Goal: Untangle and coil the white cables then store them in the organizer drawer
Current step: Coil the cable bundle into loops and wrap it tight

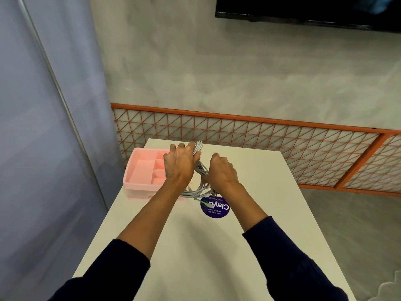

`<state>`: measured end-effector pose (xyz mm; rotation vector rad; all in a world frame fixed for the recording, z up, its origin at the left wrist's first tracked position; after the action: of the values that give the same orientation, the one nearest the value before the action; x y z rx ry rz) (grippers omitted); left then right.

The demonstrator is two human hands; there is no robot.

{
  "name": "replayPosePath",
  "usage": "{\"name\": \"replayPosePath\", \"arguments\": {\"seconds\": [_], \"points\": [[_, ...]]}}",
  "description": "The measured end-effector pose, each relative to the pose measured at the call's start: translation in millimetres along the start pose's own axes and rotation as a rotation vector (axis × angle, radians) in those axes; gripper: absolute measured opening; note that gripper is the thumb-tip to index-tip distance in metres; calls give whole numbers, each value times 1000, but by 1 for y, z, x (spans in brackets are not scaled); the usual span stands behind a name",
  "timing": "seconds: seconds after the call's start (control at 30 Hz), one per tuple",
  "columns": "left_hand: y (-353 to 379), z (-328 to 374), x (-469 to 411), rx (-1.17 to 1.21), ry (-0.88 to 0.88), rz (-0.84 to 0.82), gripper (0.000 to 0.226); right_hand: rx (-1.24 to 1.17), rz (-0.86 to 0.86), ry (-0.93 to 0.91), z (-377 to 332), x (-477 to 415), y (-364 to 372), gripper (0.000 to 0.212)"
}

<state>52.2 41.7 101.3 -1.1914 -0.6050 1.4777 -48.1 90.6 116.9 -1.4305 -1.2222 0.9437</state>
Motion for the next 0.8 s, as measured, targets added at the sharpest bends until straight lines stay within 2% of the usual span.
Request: {"name": "replayPosePath", "arguments": {"seconds": [0.1,0.3,0.43,0.53,0.7,0.8], "points": [[1,0,-1,-37,20,-8,33,-39,-59,-54,-1,-1,0,56],[7,-7,-1,-36,47,6,35,-40,-120,-162,1,-9,2,37],[9,-18,2,-24,107,16,37,-136,-296,-250,14,-14,-10,27],[8,-23,4,11,119,48,37,-257,-320,-284,26,-13,-26,24],[9,-33,4,83,101,53,36,-338,-382,-450,41,-9,-44,19],[11,-41,4,175,86,68,36,-381,-388,-457,55,-8,-57,20]]}}
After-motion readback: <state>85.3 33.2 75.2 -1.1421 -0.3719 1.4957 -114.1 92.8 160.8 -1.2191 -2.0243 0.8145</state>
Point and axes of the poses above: each hand's wrist, its own x-axis away from the middle knuckle, its own y-axis out of the palm, z = x × y, the point moved 1 cm from there along -x, towards the middle knuckle, and after that the axes turned 9 degrees about x, right-handed, at the moved point
